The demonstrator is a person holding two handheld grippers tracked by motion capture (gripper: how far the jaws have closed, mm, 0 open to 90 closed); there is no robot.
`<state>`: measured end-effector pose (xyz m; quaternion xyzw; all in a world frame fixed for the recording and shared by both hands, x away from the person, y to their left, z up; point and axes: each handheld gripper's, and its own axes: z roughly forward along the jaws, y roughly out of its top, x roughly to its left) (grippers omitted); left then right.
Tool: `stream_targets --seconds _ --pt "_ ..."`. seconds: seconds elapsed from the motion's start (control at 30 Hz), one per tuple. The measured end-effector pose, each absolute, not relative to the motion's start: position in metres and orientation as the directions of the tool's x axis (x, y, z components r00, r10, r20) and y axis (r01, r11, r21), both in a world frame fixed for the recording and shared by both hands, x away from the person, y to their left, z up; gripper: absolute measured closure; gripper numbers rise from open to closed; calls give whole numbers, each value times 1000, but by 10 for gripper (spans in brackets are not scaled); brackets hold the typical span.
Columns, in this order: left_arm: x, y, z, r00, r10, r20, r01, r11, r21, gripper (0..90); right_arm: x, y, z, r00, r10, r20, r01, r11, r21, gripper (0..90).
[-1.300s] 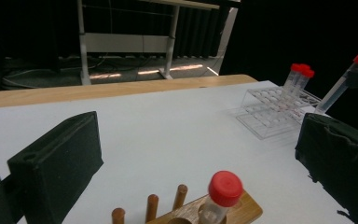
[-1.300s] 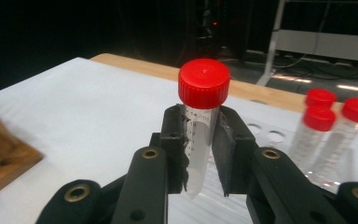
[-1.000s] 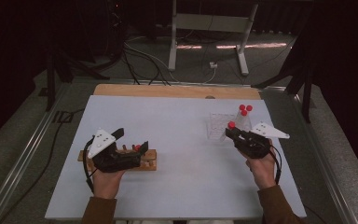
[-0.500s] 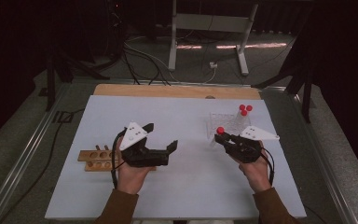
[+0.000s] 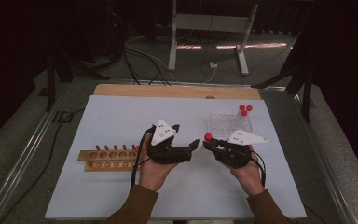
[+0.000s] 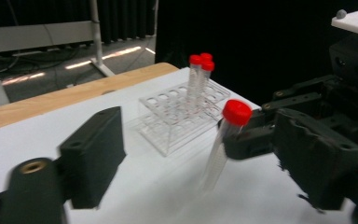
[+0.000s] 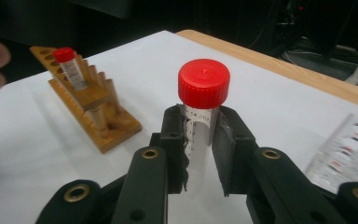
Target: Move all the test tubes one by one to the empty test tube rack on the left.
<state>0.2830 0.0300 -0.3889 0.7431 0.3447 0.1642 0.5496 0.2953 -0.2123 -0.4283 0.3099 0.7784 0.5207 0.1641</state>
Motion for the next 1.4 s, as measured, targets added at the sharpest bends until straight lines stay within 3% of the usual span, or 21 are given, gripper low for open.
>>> stream_targets --seconds 0.17,0.33,0.63,0.83,1.2,1.4 --pt "287 16 -391 740 657 -144 337 -176 925 416 294 -207 -429 -770 635 62 306 282 909 744" --pt "291 4 -396 758 638 -137 346 -214 914 546 293 -205 -429 -779 623 74 309 279 909 744" --pt "296 -2 -400 762 630 -150 371 -234 899 692 293 -202 -430 -790 608 82 312 284 907 744" --pt "296 -1 -399 757 637 -149 368 -227 902 708 293 -203 -430 -794 601 90 312 275 909 733" --pt "298 19 -391 725 670 -157 373 -191 908 708 302 -213 -435 -774 618 136 348 237 907 187" --pt "300 34 -386 711 683 -168 380 -172 909 708 306 -221 -439 -748 650 139 362 223 905 31"
